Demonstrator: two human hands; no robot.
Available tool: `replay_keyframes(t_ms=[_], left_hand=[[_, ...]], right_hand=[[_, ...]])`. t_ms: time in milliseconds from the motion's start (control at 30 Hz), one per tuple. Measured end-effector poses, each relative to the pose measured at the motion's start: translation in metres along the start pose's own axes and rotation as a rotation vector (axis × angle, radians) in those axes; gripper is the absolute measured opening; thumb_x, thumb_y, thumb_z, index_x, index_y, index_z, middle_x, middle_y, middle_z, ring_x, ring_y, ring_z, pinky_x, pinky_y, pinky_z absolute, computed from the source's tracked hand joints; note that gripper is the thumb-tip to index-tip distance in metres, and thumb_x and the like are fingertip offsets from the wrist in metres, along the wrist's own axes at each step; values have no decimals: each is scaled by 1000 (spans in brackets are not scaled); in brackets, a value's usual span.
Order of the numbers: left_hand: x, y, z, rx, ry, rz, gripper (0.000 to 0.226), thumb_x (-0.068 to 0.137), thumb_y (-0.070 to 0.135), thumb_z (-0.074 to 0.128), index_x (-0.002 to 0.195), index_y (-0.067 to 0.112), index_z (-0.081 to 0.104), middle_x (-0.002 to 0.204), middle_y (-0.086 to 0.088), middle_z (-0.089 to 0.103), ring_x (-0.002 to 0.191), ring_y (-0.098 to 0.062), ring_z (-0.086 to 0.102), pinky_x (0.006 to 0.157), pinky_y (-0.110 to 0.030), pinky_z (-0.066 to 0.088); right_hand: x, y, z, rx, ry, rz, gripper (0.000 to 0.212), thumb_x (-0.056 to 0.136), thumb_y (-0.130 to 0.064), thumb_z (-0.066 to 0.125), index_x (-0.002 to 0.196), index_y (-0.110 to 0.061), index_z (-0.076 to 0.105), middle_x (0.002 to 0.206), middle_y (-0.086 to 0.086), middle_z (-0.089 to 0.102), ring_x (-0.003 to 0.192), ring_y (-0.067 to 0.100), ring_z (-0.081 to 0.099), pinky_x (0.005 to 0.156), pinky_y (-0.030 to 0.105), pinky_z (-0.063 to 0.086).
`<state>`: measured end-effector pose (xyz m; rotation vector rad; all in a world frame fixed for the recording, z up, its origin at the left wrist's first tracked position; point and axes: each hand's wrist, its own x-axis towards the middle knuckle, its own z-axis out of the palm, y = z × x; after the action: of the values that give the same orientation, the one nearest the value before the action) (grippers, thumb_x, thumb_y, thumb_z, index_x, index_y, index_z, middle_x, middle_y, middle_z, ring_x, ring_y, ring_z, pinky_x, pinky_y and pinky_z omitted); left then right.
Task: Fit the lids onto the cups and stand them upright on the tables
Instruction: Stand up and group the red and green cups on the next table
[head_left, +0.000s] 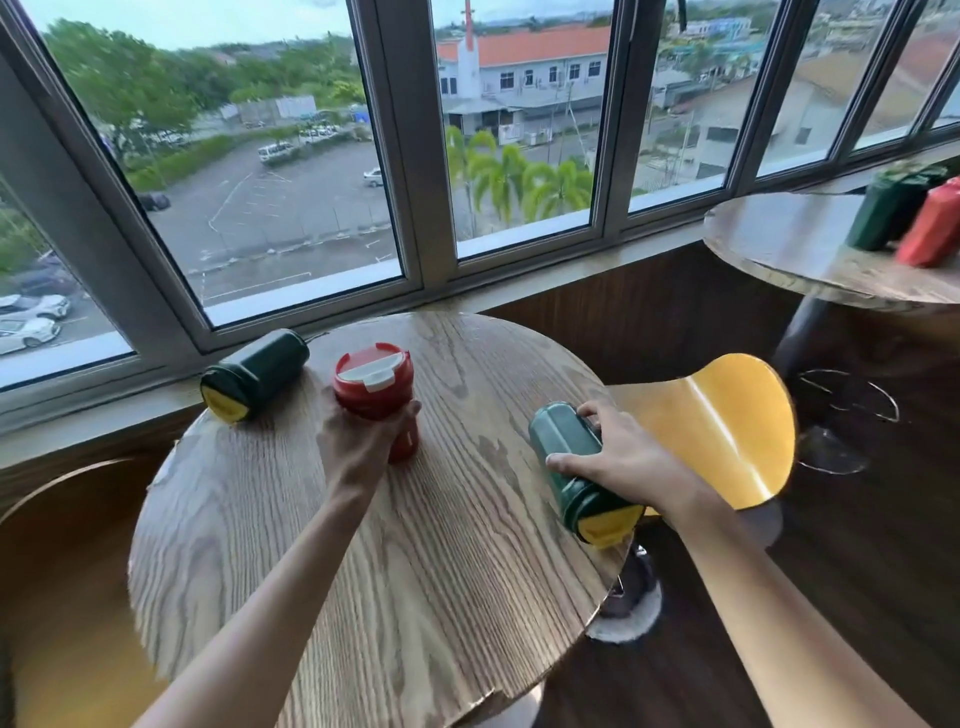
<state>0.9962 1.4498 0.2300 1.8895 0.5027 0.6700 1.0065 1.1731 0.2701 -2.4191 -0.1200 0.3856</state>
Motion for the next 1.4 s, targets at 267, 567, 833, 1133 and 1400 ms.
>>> replay_keyframes(t_ms=[267, 567, 833, 1133, 1400], left_hand=[[-32, -1, -6, -7, -5, 58, 80, 60, 25, 92, 126, 12, 49, 107, 3, 62, 95, -13, 59, 70, -8, 41], [-37, -9, -5, -74, -36, 102, 81, 61, 25, 91, 127, 18, 45, 115, -1, 61, 100, -14, 59, 72, -7, 46], [-39, -20, -2, -185, -102, 103, 79, 66, 26, 87, 124, 35, 35, 120, -1, 55, 95, 14, 56, 72, -9, 48], [-27, -20, -8, -195, -126, 178, 93, 62, 45, 84, 138, 39, 30, 135, 0, 45, 119, -8, 51, 88, -19, 49], [-29, -16, -11, -156, -109, 193, 101, 61, 42, 88, 142, 31, 30, 129, 14, 49, 118, -7, 53, 90, -25, 52]], right_hand=[[-3, -3, 6, 17, 32, 96, 79, 76, -53, 73, 132, -19, 30, 132, 8, 42, 101, 17, 44, 85, 33, 42], [-13, 1, 6, -48, -64, 94, 102, 67, -61, 76, 144, -28, 17, 137, 13, 39, 113, 27, 49, 98, 42, 44], [-16, -6, 16, -81, 82, 19, 89, 63, -47, 84, 130, -32, 27, 116, 1, 25, 107, 26, 50, 96, 38, 46], [31, -52, 0, -157, 185, -314, 72, 62, -42, 80, 121, -30, 41, 116, -1, 27, 106, 22, 47, 87, 34, 49], [100, -122, -3, -446, -74, -606, 80, 56, -40, 82, 120, -31, 35, 120, 2, 40, 109, 23, 49, 93, 43, 52]])
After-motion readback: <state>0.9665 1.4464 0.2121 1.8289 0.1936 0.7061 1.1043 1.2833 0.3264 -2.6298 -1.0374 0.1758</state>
